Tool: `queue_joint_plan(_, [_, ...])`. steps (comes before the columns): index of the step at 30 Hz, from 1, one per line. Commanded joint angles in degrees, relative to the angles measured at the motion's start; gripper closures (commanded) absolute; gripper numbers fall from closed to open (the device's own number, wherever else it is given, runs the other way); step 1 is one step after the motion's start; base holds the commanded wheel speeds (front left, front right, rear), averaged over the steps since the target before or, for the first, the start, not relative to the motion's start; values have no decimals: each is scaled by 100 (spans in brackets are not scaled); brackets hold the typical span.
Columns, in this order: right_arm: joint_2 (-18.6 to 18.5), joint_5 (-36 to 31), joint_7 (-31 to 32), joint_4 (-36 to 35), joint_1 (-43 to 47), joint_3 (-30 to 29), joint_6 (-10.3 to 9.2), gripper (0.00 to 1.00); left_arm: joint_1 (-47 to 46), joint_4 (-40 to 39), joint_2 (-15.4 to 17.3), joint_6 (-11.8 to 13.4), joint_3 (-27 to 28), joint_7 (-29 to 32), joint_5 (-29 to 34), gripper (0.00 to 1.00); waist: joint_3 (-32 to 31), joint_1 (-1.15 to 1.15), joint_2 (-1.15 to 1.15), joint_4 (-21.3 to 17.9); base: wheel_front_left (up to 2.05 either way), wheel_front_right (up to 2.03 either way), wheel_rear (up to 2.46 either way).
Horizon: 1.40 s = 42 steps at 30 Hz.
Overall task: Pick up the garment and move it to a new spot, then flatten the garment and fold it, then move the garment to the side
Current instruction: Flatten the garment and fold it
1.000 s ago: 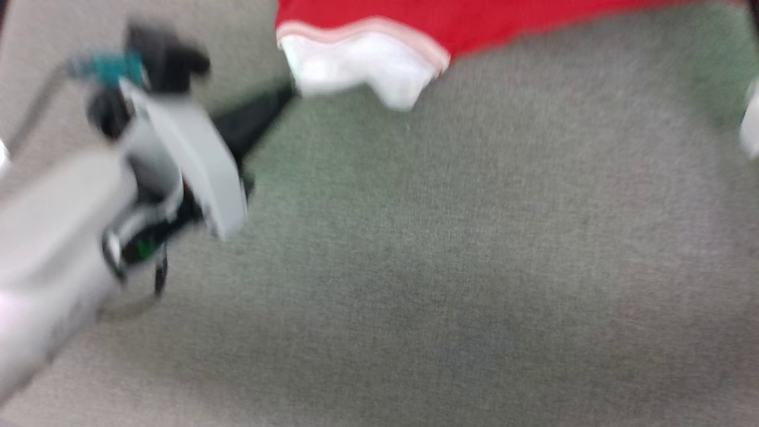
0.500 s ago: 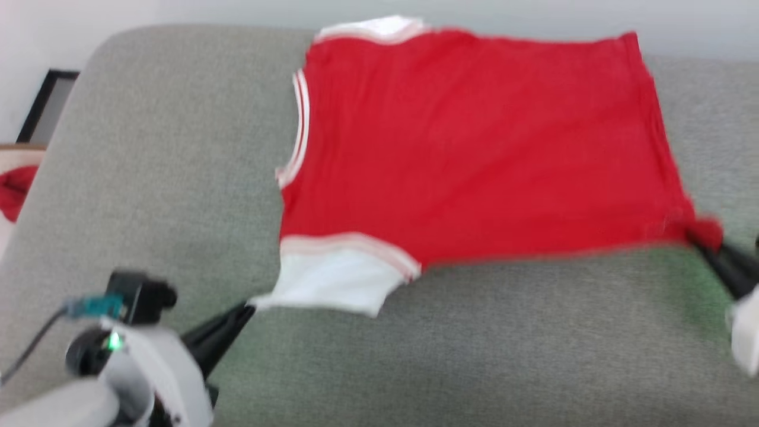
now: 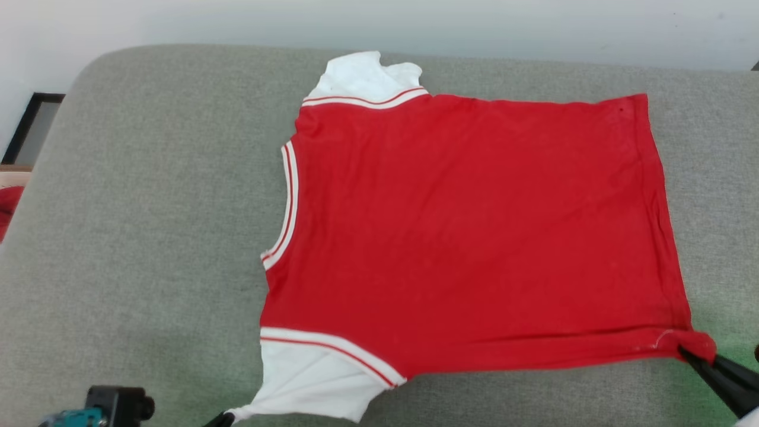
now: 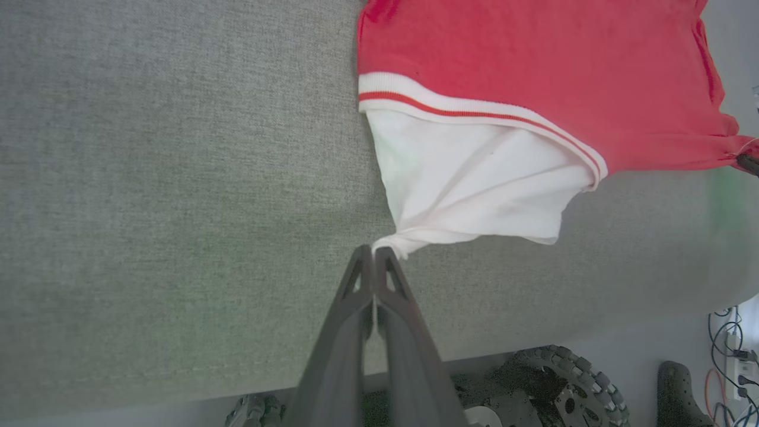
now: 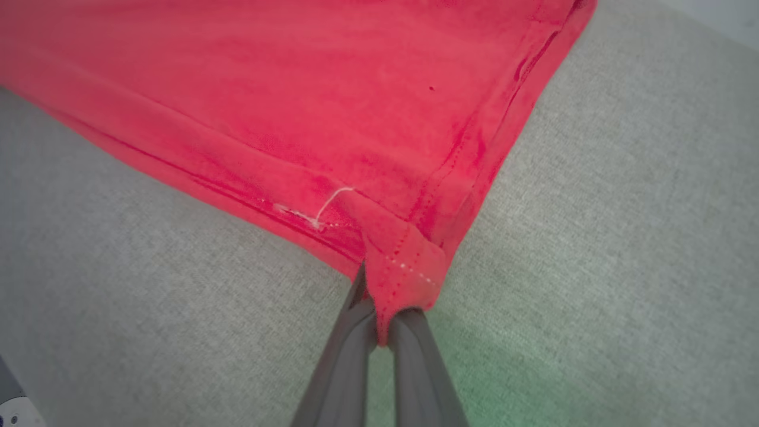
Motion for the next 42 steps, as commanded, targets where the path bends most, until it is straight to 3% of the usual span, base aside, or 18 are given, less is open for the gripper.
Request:
queue_joint_plan(1, [-20,38,16,-61,222,-172,-8,100,162,-58,97,91,105,-26,7,100,18,0,0,-13,0,0,0])
queue_joint_plan(6, [85,-39,159,-398,637,-634,-8,100,314,-391,301,290,605,-35,325,100,57,0,0,-53,0,0,0])
queue_joint_plan(12, [276,-234,560,-857,516,-1108,-7,100,-61,-925,810,512,959,36,958,100,109,0,0,-213,0,0,0])
queue_joint_plan(15, [417,-294,837,-1023,327,-1254,-7,100,-458,-1050,963,435,1045,372,1307,100,152,0,0,-296,0,0,0])
queue_joint_plan(18, [531,-398,1070,-1059,-1,-1296,-7,100,-951,-954,899,219,1145,768,1630,100,237,0,0,-367,0,0,0])
queue_joint_plan(23, [669,-433,1327,-801,-627,-1118,-7,100,-1793,-238,461,-394,1191,1446,2059,100,409,0,0,-428,0,0,0])
queue_joint_plan(33, [902,-225,1692,164,-1827,-514,-7,100,-3126,1766,-862,-1685,911,2432,2481,100,656,0,0,-426,0,0,0])
queue_joint_plan(37, [982,-86,1833,474,-2181,-228,-7,100,-3372,2501,-1295,-2007,798,2669,2386,100,732,0,0,-415,0,0,0])
queue_joint_plan(42, [1034,119,1989,708,-2540,100,-7,100,-3538,3191,-1677,-2230,641,2979,2224,100,778,0,0,-397,0,0,0])
